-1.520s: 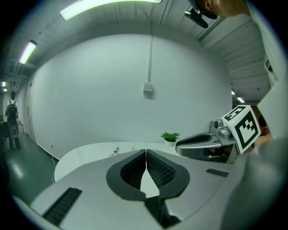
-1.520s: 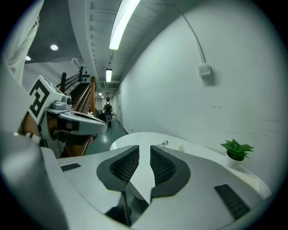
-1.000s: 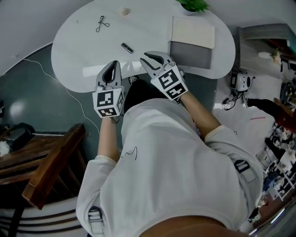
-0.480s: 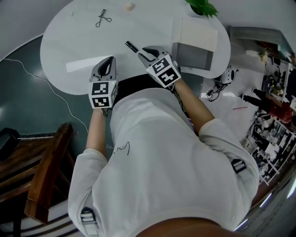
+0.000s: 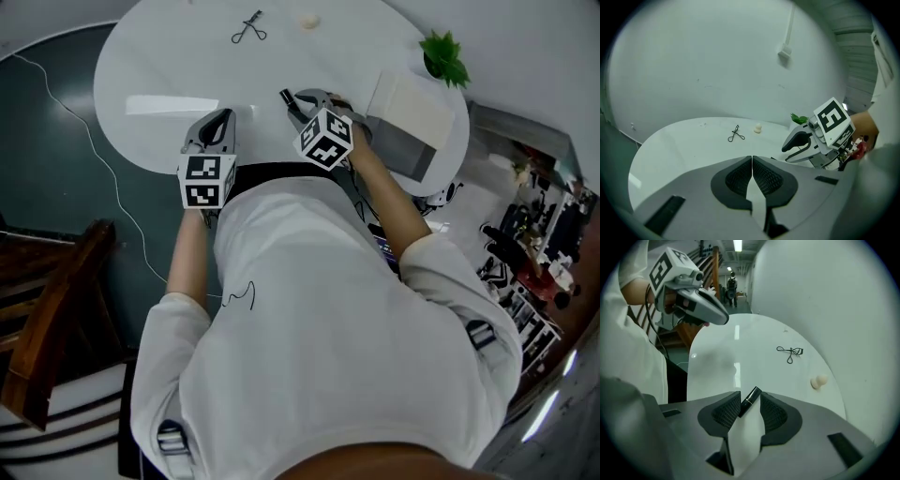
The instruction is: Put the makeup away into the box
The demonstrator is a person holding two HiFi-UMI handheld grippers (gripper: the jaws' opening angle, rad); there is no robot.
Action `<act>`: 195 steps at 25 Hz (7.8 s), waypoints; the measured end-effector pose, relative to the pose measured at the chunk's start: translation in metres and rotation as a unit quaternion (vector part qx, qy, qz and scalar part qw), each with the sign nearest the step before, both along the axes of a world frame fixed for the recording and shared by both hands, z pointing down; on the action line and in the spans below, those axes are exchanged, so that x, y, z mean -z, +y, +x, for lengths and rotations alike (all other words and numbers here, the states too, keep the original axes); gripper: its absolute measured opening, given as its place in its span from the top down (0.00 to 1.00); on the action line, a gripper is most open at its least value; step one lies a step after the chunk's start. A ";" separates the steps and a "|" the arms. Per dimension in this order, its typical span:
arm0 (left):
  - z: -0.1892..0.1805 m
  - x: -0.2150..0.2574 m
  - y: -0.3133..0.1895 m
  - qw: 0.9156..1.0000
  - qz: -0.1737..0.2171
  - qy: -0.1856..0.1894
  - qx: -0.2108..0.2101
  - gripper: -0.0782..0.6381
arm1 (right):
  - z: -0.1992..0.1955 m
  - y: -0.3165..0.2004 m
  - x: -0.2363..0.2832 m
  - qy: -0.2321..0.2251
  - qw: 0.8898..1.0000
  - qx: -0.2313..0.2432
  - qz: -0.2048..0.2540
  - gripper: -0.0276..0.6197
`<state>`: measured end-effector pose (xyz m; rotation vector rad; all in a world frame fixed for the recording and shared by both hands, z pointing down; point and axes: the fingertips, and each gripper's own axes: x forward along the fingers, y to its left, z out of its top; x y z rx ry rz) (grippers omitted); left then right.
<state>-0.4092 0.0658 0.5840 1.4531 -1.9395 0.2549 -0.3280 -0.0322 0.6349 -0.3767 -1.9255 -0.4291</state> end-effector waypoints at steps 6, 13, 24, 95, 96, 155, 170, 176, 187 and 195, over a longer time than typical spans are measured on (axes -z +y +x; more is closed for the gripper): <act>-0.016 -0.004 0.021 0.998 -0.003 0.011 0.069 0.86 | -0.010 0.001 -0.036 0.048 0.997 -0.050 -0.028 0.70; -0.026 -0.013 0.048 0.994 -0.018 0.027 0.104 0.86 | -0.016 0.005 -0.051 0.064 0.990 -0.113 -0.053 0.82; -0.025 0.011 0.008 0.999 0.016 0.004 0.033 0.86 | -0.029 -0.001 -0.011 -0.033 0.985 -0.153 -0.076 0.82; 0.320 0.043 -0.259 0.985 -0.012 -0.048 -0.166 0.86 | 0.299 -0.221 0.129 -0.275 0.906 -0.265 -0.183 0.82; 0.314 0.040 -0.249 0.988 -0.018 -0.047 -0.146 0.86 | 0.290 -0.211 0.122 -0.260 0.915 -0.241 -0.194 0.82; 0.322 0.063 -0.135 0.975 0.067 -0.002 -0.212 0.86 | 0.326 -0.107 0.124 -0.327 0.806 -0.492 -0.046 0.96; 0.390 0.125 -0.085 0.950 0.148 -0.003 -0.277 0.86 | 0.408 -0.023 0.196 -0.385 0.729 -0.565 0.015 0.96; 0.407 0.198 -0.099 0.945 0.218 -0.031 -0.243 0.86 | 0.429 -0.040 0.265 -0.443 0.724 -0.527 0.045 0.96; 0.405 0.301 -0.108 0.924 0.306 -0.132 -0.188 0.86 | 0.441 -0.059 0.369 -0.534 0.710 -0.452 0.084 0.96; 0.414 0.311 -0.105 0.920 0.316 -0.142 -0.186 0.86 | 0.446 -0.062 0.370 -0.538 0.709 -0.448 0.085 0.96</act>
